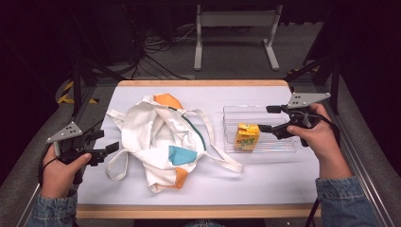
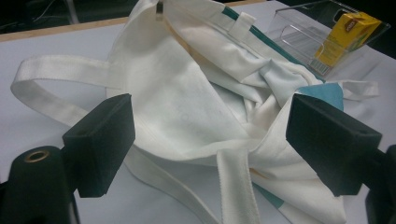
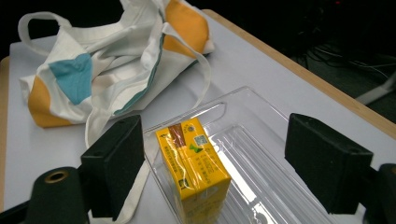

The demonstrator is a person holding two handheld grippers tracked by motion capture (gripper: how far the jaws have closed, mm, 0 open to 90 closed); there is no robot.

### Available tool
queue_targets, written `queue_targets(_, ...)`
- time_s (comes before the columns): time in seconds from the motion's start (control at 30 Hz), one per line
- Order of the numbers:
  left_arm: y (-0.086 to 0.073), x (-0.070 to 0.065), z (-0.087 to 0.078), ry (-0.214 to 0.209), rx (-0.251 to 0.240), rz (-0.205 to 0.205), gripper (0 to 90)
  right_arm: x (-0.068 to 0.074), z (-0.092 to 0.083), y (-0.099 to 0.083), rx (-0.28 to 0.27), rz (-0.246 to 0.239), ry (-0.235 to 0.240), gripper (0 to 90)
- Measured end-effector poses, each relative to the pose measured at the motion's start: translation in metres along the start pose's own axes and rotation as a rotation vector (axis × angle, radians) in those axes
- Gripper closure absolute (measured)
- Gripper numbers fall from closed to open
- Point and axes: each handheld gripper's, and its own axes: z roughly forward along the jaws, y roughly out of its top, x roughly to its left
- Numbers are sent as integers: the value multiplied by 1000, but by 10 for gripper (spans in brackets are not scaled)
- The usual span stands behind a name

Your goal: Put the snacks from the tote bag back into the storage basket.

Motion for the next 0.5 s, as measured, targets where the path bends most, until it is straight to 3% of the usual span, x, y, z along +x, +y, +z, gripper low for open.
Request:
queue_targets(0.17, -5, 0, -3, 9, -8, -8, 155, 5, -20, -8, -25, 42, -65, 196)
queue_targets(0.5, -18, -1, -7, 19, -3, -4, 140, 15, -41, -37, -4, 102, -172, 195)
